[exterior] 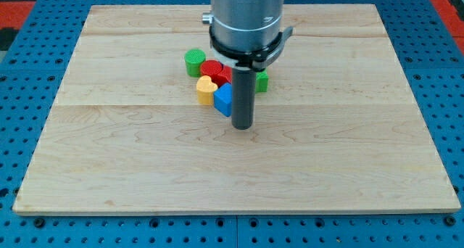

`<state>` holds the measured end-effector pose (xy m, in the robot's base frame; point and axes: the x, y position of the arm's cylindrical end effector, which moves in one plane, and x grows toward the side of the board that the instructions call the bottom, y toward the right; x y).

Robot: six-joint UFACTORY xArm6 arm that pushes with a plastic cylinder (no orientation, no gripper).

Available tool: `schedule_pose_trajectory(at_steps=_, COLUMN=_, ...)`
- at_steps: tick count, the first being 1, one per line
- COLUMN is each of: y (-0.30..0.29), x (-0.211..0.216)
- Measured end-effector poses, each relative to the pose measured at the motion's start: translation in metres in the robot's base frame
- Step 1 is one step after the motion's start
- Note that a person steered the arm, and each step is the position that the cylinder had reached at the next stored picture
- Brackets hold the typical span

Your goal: Push the blue cube into the group of blocks

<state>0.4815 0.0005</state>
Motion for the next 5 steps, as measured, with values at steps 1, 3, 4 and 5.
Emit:
schedule_pose_trajectory(at_steps=1, y=-0.037, x=-0.025)
schedule_pose_trajectory(at_steps=3, y=-0.026, x=-0.021)
schedule_pose_trajectory(at_steps=4, y=-0.021, x=-0.017)
schedule_pose_trajectory(at_steps=5, y=-0.006, x=-0.028)
